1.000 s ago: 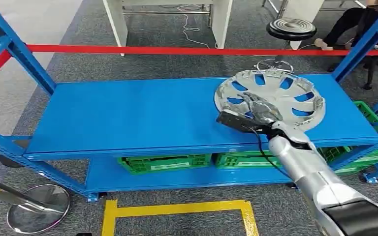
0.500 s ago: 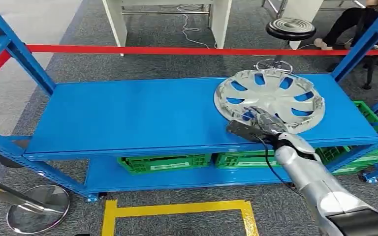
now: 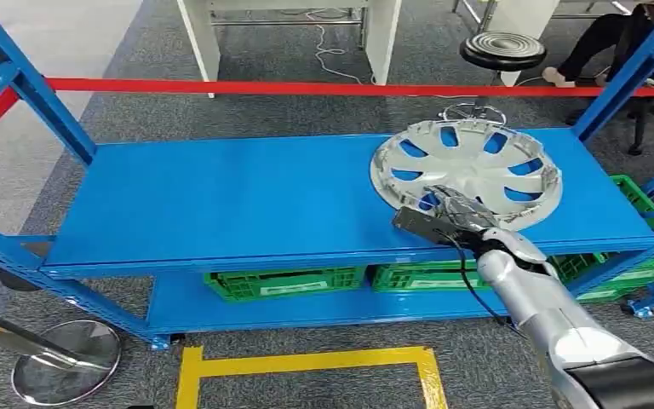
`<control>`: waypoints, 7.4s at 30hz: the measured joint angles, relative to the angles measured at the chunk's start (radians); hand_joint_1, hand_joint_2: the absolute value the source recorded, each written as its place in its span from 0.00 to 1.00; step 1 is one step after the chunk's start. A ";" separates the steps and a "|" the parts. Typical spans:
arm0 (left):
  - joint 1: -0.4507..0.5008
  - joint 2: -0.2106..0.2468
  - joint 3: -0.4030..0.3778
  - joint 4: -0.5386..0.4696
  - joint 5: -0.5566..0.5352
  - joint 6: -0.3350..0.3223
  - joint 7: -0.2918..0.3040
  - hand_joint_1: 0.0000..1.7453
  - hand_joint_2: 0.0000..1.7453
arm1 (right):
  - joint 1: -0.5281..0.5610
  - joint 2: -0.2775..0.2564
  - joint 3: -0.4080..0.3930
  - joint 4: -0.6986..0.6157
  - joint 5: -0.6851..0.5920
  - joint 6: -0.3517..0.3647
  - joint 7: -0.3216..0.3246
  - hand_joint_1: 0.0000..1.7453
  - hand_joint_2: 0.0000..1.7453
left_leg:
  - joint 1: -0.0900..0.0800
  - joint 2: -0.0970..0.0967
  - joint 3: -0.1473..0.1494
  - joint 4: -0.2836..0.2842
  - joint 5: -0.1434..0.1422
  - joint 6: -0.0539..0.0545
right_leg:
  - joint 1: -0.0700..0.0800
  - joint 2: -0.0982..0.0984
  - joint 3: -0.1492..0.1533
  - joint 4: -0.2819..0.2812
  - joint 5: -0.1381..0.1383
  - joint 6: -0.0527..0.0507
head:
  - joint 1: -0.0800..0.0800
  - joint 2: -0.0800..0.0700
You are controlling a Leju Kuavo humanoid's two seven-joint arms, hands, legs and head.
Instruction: Take the parts from the cabinet and place them on the table.
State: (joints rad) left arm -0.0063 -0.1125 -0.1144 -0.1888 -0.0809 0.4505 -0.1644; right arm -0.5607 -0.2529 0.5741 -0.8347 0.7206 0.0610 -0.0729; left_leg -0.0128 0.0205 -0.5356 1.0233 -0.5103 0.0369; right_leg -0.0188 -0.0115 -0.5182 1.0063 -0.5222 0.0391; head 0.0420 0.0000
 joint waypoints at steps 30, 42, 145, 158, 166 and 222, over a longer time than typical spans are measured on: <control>-0.003 -0.006 0.000 0.000 -0.025 0.007 0.017 0.00 0.00 | -0.146 -0.010 0.038 0.173 0.012 0.104 -0.030 0.00 1.00 | 0.000 0.000 0.000 0.000 0.002 0.000 | 0.000 0.000 0.000 0.000 0.003 0.000 | 0.000 0.000; -0.003 -0.009 0.000 0.000 -0.029 0.009 0.020 0.00 0.00 | -0.169 -0.010 0.070 0.213 0.023 0.095 -0.040 0.00 0.00 | 0.000 0.000 0.000 0.000 0.002 0.000 | 0.000 0.000 0.000 0.000 0.003 0.000 | 0.000 0.000; -0.003 -0.042 0.052 0.000 -0.023 0.080 0.017 0.00 0.00 | -0.151 0.061 0.101 0.249 0.482 -0.074 0.140 1.00 1.00 | 0.000 0.000 0.001 0.000 0.008 0.000 | 0.000 0.000 0.000 0.000 0.009 -0.001 | 0.000 0.000; 0.001 -0.045 0.076 0.000 -0.010 0.108 -0.083 0.00 0.00 | -0.120 0.035 0.101 0.200 0.470 -0.138 0.098 1.00 1.00 | 0.000 0.000 0.000 0.000 0.008 0.000 | 0.000 0.000 -0.001 0.000 0.009 -0.001 | 0.000 0.000; 0.007 -0.050 0.110 0.000 0.006 0.157 -0.185 0.00 1.00 | -0.036 -0.055 0.095 -0.012 0.483 -0.196 0.096 1.00 1.00 | 0.000 0.000 -0.006 0.000 0.008 0.000 | 0.000 0.000 -0.006 0.000 0.009 -0.001 | 0.000 0.000; 0.006 -0.066 0.227 0.000 -0.162 0.221 -0.316 0.00 1.00 | 0.523 -0.026 -0.502 -1.178 0.763 -0.729 -0.340 1.00 1.00 | -0.004 -0.001 -0.014 0.004 0.007 0.001 | -0.002 -0.002 -0.012 -0.002 0.011 0.001 | 0.000 0.000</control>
State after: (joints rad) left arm 0.0001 -0.1781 0.1121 -0.1888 -0.2426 0.6710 -0.4807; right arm -0.0374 -0.2793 0.0721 -2.0126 1.4832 -0.6683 -0.4125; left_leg -0.0169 0.0191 -0.5492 1.0276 -0.5033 0.0379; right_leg -0.0212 -0.0137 -0.5306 1.0044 -0.5117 0.0405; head 0.0416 0.0000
